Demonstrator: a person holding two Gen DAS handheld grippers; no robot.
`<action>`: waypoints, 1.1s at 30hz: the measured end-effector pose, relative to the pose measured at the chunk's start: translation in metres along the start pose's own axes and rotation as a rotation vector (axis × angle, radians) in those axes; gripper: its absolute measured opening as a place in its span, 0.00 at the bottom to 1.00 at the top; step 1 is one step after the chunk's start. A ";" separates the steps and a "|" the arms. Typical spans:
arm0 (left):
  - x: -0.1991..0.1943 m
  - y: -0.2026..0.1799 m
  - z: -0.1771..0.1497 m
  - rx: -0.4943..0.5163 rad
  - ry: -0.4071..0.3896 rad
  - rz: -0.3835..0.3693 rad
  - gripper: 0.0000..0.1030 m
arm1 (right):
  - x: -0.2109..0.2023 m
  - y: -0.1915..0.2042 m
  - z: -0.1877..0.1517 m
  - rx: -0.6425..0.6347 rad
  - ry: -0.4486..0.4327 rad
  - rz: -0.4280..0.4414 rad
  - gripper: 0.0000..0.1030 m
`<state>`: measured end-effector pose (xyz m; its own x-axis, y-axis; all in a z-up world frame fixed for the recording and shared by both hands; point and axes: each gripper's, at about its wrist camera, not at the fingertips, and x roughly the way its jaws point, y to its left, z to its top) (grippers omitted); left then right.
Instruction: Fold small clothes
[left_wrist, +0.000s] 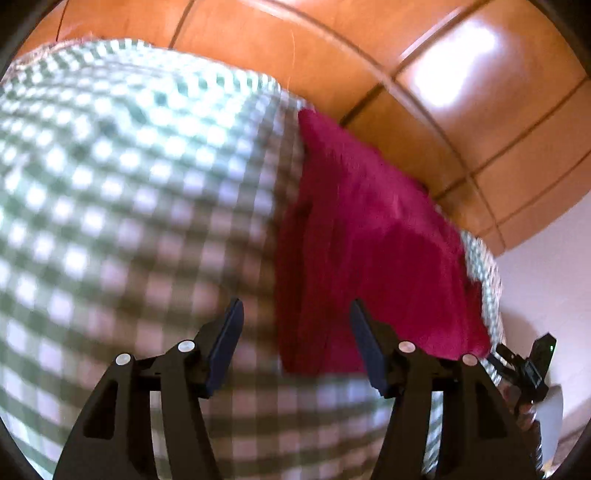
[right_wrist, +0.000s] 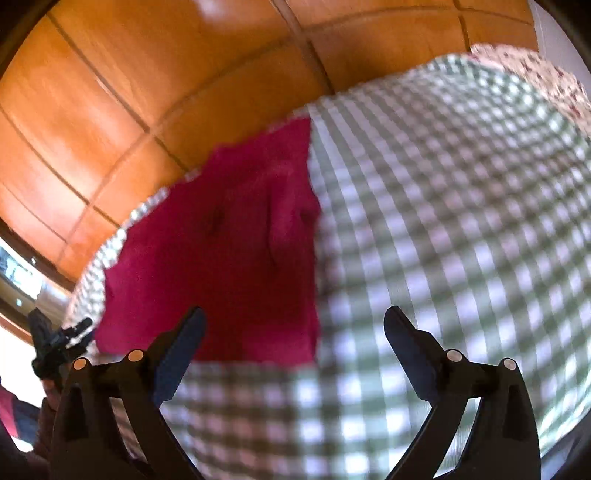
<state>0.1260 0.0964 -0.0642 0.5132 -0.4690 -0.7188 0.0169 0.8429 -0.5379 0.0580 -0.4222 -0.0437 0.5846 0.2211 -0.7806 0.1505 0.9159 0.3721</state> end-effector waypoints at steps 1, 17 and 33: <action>0.002 -0.002 -0.004 0.007 -0.001 -0.004 0.56 | 0.006 0.000 -0.007 -0.008 0.002 -0.014 0.93; -0.014 -0.028 -0.033 0.134 -0.003 0.047 0.10 | 0.001 0.032 -0.017 -0.140 0.016 -0.017 0.19; -0.085 -0.018 -0.098 0.151 -0.003 0.080 0.50 | -0.059 0.008 -0.087 -0.156 0.143 -0.037 0.44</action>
<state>-0.0018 0.0956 -0.0362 0.5205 -0.3984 -0.7552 0.1047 0.9076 -0.4067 -0.0450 -0.3986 -0.0383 0.4602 0.2213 -0.8598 0.0384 0.9626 0.2683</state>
